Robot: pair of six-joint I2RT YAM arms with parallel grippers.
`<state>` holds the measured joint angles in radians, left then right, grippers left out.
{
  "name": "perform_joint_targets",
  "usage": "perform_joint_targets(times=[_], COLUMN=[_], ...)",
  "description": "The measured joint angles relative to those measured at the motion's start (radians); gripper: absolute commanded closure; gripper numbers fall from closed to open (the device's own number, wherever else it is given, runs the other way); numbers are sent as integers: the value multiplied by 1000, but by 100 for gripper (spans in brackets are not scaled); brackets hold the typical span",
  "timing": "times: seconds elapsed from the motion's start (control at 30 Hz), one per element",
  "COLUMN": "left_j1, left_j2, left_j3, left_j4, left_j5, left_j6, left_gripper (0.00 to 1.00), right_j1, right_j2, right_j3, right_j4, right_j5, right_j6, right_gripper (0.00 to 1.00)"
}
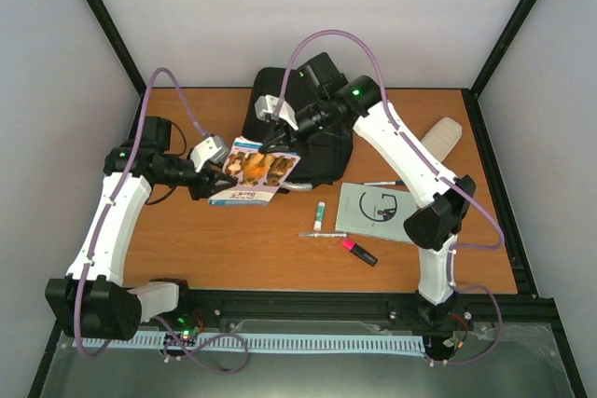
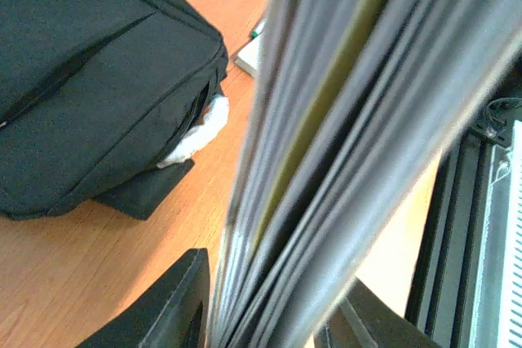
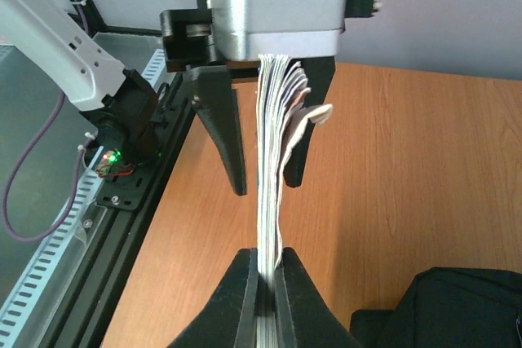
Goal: Pack the student bag
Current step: Pick up the book from the center of the board.
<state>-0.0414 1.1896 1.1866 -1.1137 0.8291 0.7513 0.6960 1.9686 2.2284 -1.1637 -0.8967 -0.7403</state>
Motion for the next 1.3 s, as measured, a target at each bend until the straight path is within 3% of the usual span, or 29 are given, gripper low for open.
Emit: perform_joint_targets(times=[0.1, 0.23, 0.27, 0.37, 0.43, 0.57, 0.8, 1.03, 1.3], left_j1=[0, 0, 0, 0, 0, -1, -1, -1, -2], left_j2=[0, 2, 3, 10, 14, 14, 10, 0, 0], left_j3=[0, 4, 6, 14, 15, 15, 15, 15, 15], left_j4=[11, 27, 30, 39, 46, 65, 61, 27, 14], left_j5=[52, 109, 119, 129, 134, 104, 9, -6, -18], left_j6=[-27, -67, -74, -97, -112, -123, -33, 67, 105], left_gripper=[73, 96, 99, 99, 99, 99, 99, 99, 99], right_j1=[-6, -11, -12, -19, -20, -27, -60, -60, -29], right_j2=[-27, -55, -58, -59, -59, -61, -62, -22, 14], right_j3=[-10, -23, -24, -25, -25, -27, -31, -32, -32], right_j4=[-13, -15, -12, 5, 19, 49, 60, 49, 8], right_j5=[-2, 0, 1, 7, 21, 63, 96, 31, -21], right_j6=[-3, -4, -3, 10, 27, 79, 132, 113, 85], right_gripper=[97, 94, 87, 44, 21, 5, 0, 6, 30])
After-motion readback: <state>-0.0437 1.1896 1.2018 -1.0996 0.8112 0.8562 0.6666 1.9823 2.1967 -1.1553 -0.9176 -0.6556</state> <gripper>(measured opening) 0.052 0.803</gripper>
